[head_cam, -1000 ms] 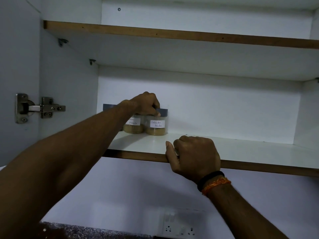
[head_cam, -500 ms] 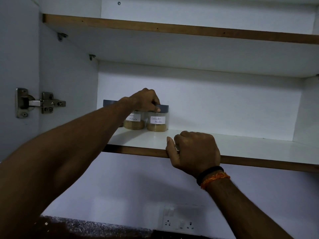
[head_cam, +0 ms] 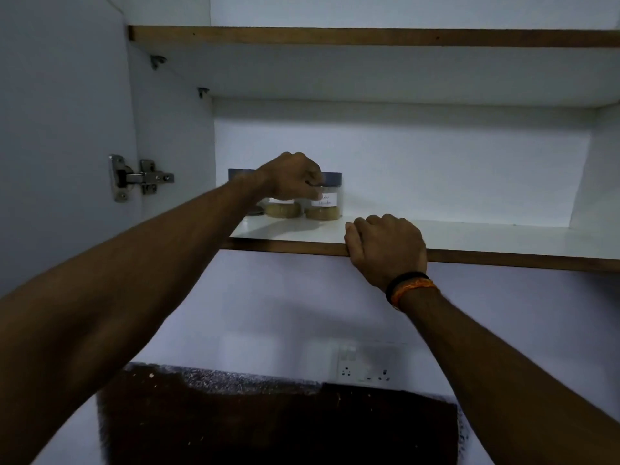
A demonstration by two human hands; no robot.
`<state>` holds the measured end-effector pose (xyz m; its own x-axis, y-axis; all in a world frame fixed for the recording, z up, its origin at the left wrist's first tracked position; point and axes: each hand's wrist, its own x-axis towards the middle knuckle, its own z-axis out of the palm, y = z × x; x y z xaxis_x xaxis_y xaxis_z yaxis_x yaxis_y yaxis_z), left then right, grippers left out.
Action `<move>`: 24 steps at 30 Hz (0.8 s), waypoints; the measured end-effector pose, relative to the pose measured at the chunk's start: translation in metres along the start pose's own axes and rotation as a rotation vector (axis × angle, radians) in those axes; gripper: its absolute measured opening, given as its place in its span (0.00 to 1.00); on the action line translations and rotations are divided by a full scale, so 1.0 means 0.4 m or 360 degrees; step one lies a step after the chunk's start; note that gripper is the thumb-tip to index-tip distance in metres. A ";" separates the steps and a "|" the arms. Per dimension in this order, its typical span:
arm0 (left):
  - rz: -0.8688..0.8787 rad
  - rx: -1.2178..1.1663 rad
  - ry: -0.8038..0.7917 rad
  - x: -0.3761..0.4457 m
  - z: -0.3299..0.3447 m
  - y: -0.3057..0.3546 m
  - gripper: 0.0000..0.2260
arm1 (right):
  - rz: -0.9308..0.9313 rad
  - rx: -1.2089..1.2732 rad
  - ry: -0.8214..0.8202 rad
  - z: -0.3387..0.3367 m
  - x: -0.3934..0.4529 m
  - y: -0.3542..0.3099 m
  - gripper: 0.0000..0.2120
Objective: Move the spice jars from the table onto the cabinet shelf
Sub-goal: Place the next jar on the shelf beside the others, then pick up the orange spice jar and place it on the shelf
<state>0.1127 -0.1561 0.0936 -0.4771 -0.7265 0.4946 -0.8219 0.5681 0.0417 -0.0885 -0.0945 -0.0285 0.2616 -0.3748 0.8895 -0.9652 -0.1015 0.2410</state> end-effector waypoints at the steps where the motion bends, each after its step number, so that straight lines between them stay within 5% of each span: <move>1: 0.0000 -0.0015 -0.0023 -0.027 0.003 0.009 0.17 | -0.0005 -0.0028 0.0032 -0.002 -0.012 -0.006 0.15; 6: 0.0014 -0.0145 -0.0013 -0.158 0.029 0.048 0.20 | 0.0146 0.0049 -0.0024 -0.015 -0.046 -0.027 0.23; 11: -0.0003 -0.0270 0.0234 -0.298 0.099 0.093 0.19 | 0.0255 0.0192 -0.0110 -0.045 -0.132 -0.083 0.19; 14: 0.0012 -0.0359 0.0346 -0.374 0.140 0.124 0.19 | 0.0306 0.0312 -0.0181 -0.073 -0.190 -0.144 0.30; 19: 0.0037 -0.0415 0.0596 -0.516 0.225 0.148 0.19 | 0.0232 0.0649 -0.0321 -0.091 -0.303 -0.235 0.28; 24: -0.0246 -0.0636 0.0213 -0.684 0.385 0.132 0.14 | 0.0309 0.0852 -0.0824 -0.061 -0.514 -0.298 0.22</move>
<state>0.1520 0.0132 -0.1734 -0.2917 -0.7731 0.5632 -0.6831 0.5805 0.4432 -0.0274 0.0170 -0.2306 0.1815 -0.8016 0.5697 -0.8968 -0.3726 -0.2386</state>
